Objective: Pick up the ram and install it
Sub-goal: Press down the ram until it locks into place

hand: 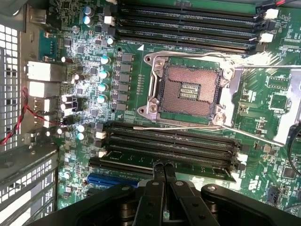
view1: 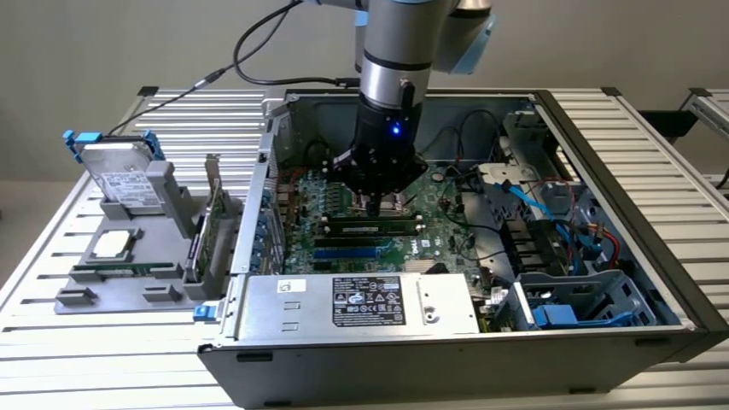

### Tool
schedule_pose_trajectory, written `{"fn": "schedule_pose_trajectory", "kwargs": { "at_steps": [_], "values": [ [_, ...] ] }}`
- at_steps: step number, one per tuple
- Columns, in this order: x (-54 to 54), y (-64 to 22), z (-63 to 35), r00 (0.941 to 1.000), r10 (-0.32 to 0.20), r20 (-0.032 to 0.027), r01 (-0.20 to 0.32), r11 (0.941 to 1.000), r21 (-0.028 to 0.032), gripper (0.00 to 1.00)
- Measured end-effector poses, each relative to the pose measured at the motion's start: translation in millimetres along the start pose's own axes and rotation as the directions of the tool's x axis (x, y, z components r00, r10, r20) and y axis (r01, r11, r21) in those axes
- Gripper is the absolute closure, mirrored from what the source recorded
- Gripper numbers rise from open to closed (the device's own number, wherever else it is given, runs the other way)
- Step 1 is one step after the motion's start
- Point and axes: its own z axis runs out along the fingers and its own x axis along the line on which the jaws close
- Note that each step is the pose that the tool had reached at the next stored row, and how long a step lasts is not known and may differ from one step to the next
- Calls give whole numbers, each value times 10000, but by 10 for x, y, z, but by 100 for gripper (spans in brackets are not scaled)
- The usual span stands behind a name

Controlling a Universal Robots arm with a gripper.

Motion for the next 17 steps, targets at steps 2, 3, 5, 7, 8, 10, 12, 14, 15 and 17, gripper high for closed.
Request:
{"fn": "schedule_pose_trajectory", "kwargs": {
  "at_steps": [2,3,5,7,8,10,12,14,15,17],
  "values": [
    [1,-1,-9,10000,51,53,-51,10000,1,90],
    [1,-1,-13,9999,80,88,-80,10000,2,90],
    [1,-2,-21,9997,157,176,-157,9999,4,90],
    [2,-2,-26,9993,290,240,-290,9996,-2,90],
    [2,-2,-26,9989,378,263,-378,9993,-10,90],
    [2,-2,-27,9977,606,302,-606,9982,-26,90],
    [2,-2,-28,9960,833,326,-832,9965,-45,90],
    [2,-2,-28,9934,1096,326,-1094,9940,-65,90],
    [2,-2,-28,9919,1228,318,-1226,9924,-75,90],
    [3,-2,-29,9886,1479,294,-1476,9890,-97,90]
  ]
}}
